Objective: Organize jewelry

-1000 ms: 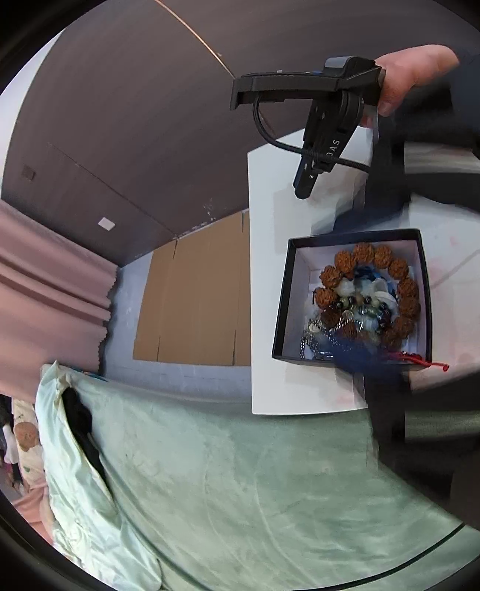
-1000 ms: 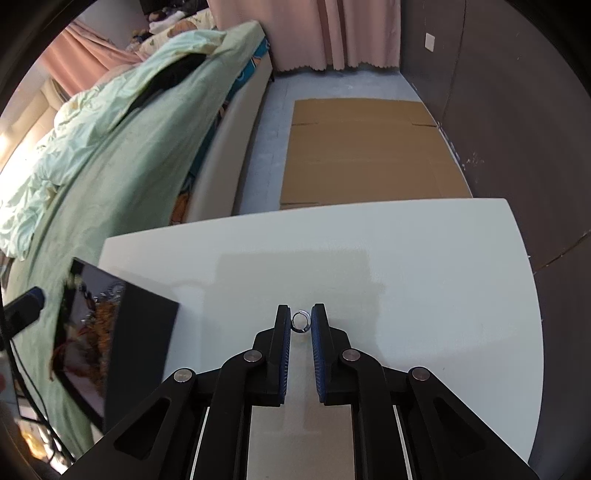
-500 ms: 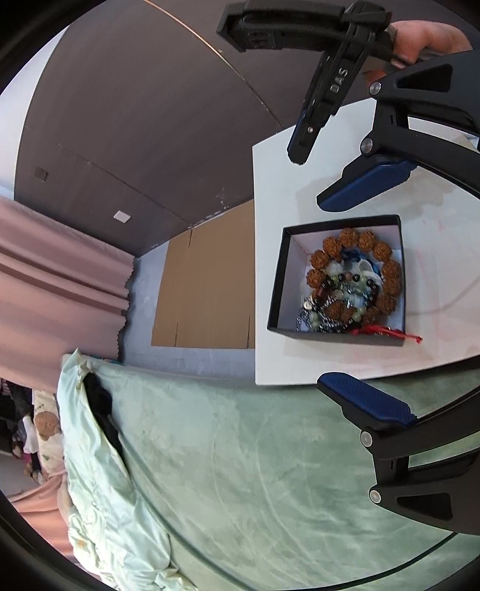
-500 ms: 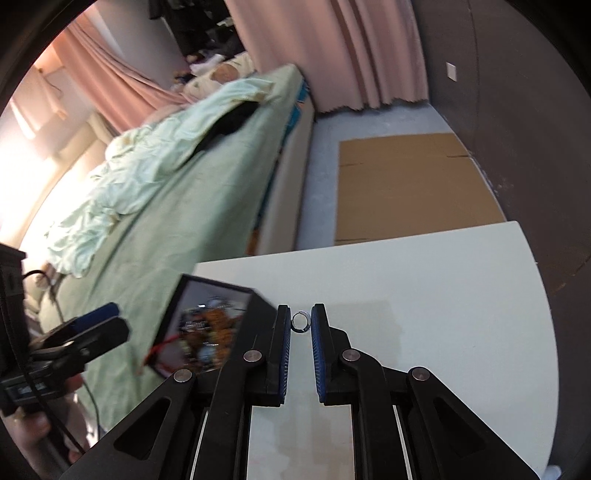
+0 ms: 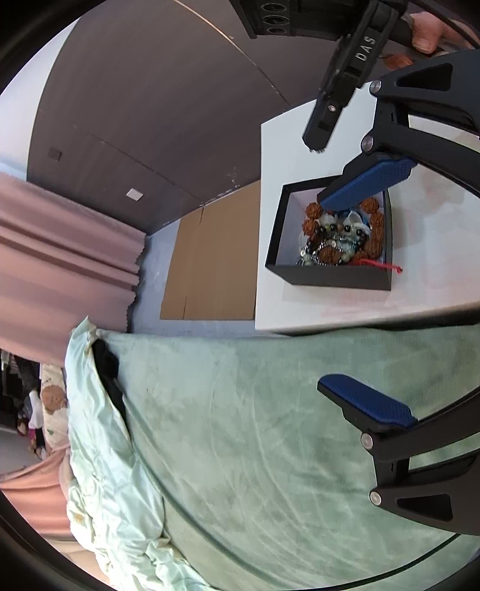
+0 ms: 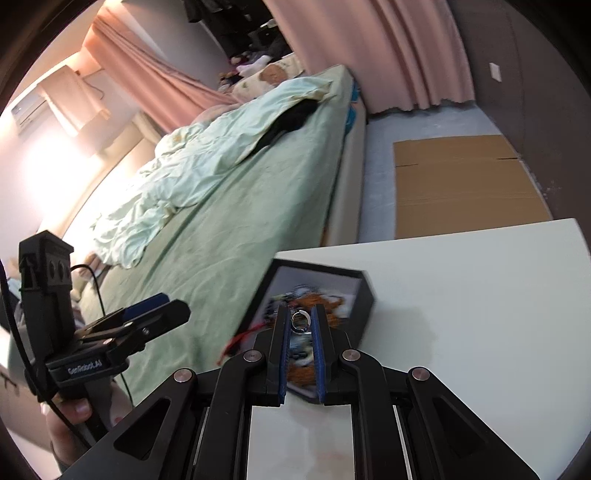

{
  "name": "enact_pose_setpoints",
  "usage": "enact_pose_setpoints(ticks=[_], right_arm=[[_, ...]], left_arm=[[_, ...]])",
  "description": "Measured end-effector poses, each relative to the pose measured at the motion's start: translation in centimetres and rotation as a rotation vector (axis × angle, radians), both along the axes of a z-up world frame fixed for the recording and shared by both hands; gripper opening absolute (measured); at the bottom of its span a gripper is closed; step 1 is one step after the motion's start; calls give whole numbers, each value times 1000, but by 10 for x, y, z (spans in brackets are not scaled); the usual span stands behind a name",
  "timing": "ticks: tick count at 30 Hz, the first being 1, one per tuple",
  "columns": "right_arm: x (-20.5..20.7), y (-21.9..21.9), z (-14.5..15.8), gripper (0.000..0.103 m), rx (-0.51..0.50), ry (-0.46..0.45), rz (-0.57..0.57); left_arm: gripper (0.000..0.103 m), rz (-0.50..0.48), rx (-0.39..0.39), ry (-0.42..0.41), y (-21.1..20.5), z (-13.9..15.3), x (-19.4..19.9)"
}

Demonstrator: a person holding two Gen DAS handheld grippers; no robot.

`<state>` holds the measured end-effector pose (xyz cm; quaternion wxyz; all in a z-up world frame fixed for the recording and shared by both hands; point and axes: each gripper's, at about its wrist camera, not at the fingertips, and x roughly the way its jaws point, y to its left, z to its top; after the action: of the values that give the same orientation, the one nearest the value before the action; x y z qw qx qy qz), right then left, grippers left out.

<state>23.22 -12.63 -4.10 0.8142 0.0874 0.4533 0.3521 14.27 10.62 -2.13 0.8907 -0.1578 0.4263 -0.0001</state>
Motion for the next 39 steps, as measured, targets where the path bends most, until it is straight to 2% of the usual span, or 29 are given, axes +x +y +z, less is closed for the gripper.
enact_pose_setpoints(ticks=[2,3,4,6,14,15,16,18,25,32,39], right_arm=[[-1,6,-1,13,1,11,-4],[0,7,-3,20,6,23,-4],[0,7,-5,40,15,31,-5],[-2,3,-4,64,17,17,-29],[-18,-26,10,66,28,-18,-88],[-20,-28,12,69,30,-20,-94],[-23,-32,15,78,29,-25,-105],[-28,-38,23,88,30,-41,-122],[-46,-57,49,94,-2,-95,-174],[-68,-92,65,95,16,-132,-244],[-82,-114,79,95,19,-181,-287]], left_arm=[[103,7,-7,-9,3,2,-3],[103,11,-15,-16,5,3,-4],[103,14,-19,-19,6,5,-5],[103,17,-27,-26,7,7,-6],[103,2,-19,-58,-2,20,-17],[103,0,-18,-69,-4,24,-19],[103,-3,-15,-79,-6,28,-22],[103,-11,-9,-101,-11,37,-26],[103,-28,-1,-183,-28,71,-45],[103,-31,64,-261,-47,98,-67],[103,-11,143,-325,-69,100,-94]])
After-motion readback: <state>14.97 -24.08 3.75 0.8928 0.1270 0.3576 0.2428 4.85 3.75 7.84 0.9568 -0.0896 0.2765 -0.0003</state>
